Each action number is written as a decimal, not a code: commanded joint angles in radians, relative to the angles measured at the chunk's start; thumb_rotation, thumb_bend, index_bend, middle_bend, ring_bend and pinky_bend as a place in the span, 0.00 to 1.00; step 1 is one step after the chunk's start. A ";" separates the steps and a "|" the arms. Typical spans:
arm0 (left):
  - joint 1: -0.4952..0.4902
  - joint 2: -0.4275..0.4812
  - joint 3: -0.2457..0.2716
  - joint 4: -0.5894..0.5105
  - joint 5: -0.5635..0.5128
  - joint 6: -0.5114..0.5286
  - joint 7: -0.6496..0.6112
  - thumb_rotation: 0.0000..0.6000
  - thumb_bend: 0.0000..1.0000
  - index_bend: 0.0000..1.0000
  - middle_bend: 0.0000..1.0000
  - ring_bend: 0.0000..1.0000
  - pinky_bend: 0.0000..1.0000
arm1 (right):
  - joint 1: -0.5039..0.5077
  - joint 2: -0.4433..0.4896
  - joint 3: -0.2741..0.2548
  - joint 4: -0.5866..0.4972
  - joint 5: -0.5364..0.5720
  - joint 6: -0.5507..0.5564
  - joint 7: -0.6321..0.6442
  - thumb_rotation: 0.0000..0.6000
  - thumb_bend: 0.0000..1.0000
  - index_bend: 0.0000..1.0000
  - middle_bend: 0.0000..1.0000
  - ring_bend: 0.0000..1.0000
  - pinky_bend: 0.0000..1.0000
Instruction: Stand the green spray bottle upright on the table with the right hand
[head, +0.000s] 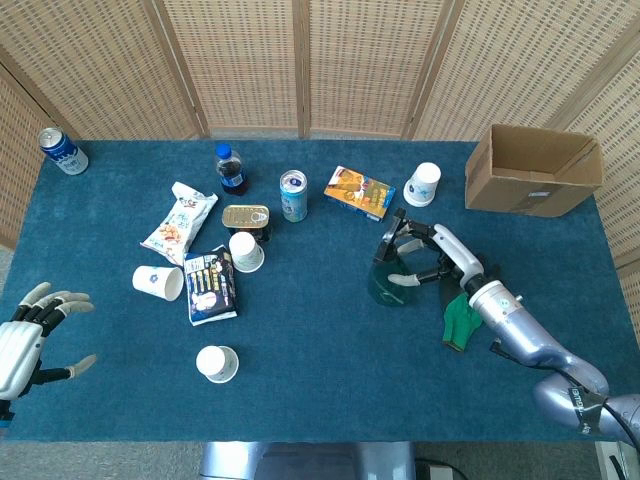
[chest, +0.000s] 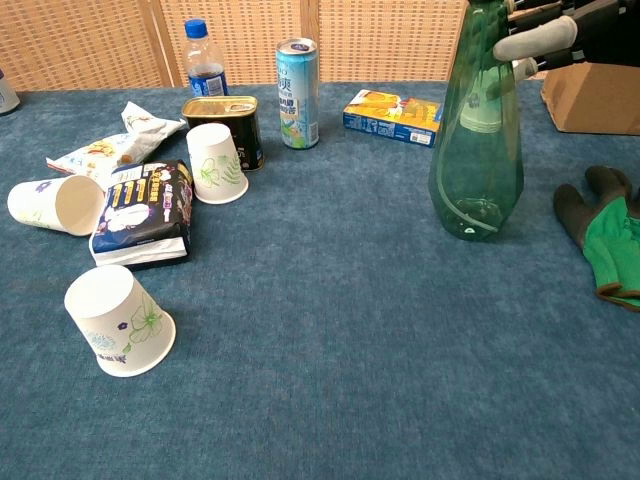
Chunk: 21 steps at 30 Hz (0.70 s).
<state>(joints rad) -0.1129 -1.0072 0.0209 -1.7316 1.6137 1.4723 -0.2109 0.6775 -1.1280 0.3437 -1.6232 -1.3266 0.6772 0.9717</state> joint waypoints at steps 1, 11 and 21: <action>0.001 0.001 0.000 -0.001 0.000 0.001 0.002 0.99 0.18 0.29 0.27 0.21 0.05 | 0.002 0.001 -0.005 0.008 -0.005 0.001 0.009 1.00 0.05 0.33 0.37 0.21 0.32; -0.001 0.001 0.000 -0.007 0.004 0.001 0.008 1.00 0.18 0.30 0.27 0.21 0.04 | 0.001 0.010 -0.018 0.023 -0.017 0.008 0.041 1.00 0.04 0.32 0.37 0.21 0.31; 0.000 0.004 0.001 -0.013 0.008 0.005 0.013 0.99 0.18 0.29 0.27 0.21 0.04 | 0.002 0.022 -0.033 0.029 -0.042 0.019 0.076 1.00 0.04 0.32 0.37 0.21 0.31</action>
<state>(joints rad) -0.1130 -1.0033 0.0217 -1.7449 1.6214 1.4775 -0.1974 0.6792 -1.1065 0.3110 -1.5941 -1.3678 0.6954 1.0473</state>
